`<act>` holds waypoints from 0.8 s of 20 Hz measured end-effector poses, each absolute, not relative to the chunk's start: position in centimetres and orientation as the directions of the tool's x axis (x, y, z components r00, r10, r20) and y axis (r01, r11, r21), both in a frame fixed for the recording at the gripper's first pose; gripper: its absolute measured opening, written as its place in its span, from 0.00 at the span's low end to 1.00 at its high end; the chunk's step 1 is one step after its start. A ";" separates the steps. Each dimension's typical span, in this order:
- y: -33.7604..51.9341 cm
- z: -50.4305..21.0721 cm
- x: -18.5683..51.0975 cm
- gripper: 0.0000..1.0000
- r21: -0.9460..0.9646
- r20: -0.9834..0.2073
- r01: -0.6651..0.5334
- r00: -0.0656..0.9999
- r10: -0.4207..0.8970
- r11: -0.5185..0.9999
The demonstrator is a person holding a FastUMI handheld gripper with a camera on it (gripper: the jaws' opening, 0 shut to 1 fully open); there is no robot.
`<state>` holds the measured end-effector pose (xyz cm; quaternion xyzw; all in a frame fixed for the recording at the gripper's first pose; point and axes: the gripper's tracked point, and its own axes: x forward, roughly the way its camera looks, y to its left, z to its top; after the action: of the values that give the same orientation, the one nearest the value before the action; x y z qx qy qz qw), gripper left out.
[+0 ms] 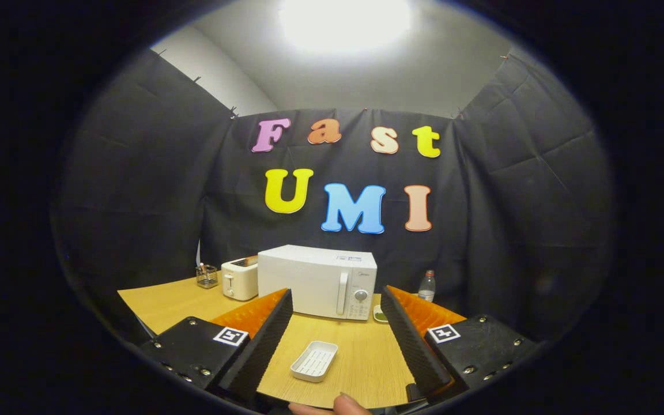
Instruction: Open the microwave, put the food inside, and close the microwave door.
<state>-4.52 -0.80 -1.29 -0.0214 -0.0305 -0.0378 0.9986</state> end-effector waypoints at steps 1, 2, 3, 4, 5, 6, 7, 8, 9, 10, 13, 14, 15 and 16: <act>-0.8 -1.4 -4.4 0.97 -0.040 0.062 0.081 0.995 -0.078 0.996; -0.6 -1.6 -4.3 0.96 -0.036 0.058 0.074 0.996 -0.072 0.997; -0.4 -1.7 -4.3 0.96 -0.034 0.052 0.061 0.997 -0.059 0.998; -0.3 -1.8 -4.3 0.96 -0.032 0.047 0.048 0.998 -0.047 0.998; -0.3 -1.9 -4.2 0.96 -0.029 0.045 0.042 0.998 -0.041 0.999; -0.5 -1.9 -4.2 0.96 -0.028 0.043 0.041 0.998 -0.040 0.999; -0.7 -1.9 -4.1 0.96 -0.027 0.041 0.045 0.998 -0.044 0.999; -1.0 -1.9 -4.0 0.96 -0.022 0.040 0.054 0.998 -0.053 0.998; -1.2 -2.0 -3.9 0.96 -0.017 0.039 0.059 0.998 -0.058 0.998; -1.3 -2.2 -3.7 0.96 -0.013 0.035 0.062 0.997 -0.062 0.998; -1.3 -2.7 -3.4 0.96 -0.011 0.019 0.064 0.998 -0.064 0.998; -1.3 -2.7 -3.3 0.96 -0.016 0.015 0.065 0.998 -0.065 0.998; -1.2 -2.8 -3.2 0.96 -0.019 0.015 0.067 0.998 -0.067 0.998; -1.1 -2.8 -3.2 0.96 -0.019 0.016 0.068 0.998 -0.068 0.997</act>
<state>-3.19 -1.14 -2.77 -0.0098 -0.0077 -0.0342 0.9993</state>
